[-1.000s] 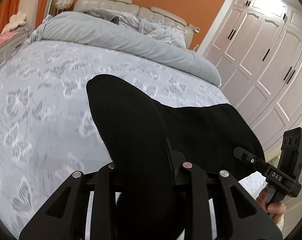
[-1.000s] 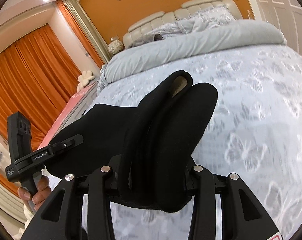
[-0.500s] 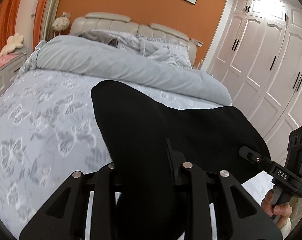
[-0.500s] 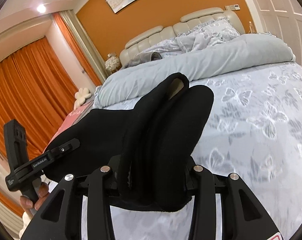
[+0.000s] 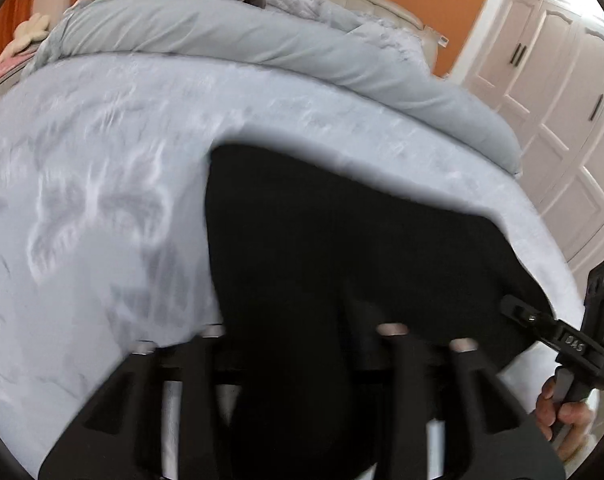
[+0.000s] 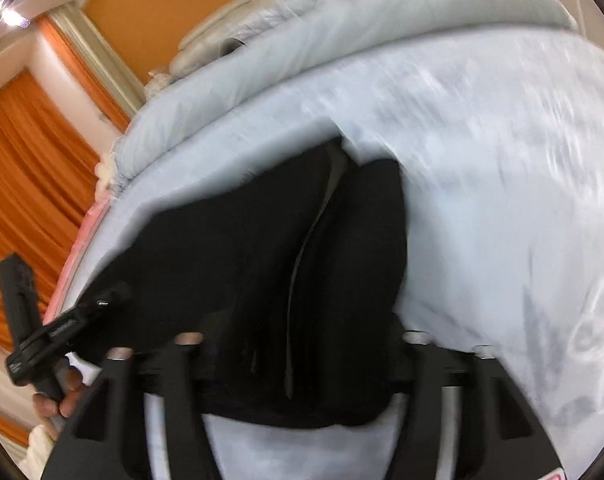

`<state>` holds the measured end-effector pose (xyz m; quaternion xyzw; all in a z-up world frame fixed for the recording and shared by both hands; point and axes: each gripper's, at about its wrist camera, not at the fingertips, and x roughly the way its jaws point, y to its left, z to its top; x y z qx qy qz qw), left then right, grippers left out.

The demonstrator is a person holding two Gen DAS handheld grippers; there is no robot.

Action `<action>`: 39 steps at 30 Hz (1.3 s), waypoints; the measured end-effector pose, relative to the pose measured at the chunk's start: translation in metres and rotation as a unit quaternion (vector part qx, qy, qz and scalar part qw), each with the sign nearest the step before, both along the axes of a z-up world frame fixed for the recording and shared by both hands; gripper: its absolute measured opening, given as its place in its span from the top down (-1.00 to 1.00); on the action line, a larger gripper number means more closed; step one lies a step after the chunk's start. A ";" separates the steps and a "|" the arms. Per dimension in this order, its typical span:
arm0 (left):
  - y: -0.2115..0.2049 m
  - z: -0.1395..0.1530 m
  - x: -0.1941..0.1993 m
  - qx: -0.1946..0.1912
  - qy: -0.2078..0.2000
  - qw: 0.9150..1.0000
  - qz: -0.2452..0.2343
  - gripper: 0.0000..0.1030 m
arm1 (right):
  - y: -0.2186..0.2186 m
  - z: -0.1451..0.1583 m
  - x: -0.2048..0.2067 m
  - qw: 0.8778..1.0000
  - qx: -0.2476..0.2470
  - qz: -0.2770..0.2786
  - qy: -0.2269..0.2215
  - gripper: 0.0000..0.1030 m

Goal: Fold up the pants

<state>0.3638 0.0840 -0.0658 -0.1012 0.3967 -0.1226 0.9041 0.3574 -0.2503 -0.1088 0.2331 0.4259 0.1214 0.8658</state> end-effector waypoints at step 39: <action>-0.027 0.092 -0.122 0.191 -0.048 0.979 0.057 -0.90 | 0.000 0.111 -0.104 0.987 -0.146 -0.072 0.005 0.33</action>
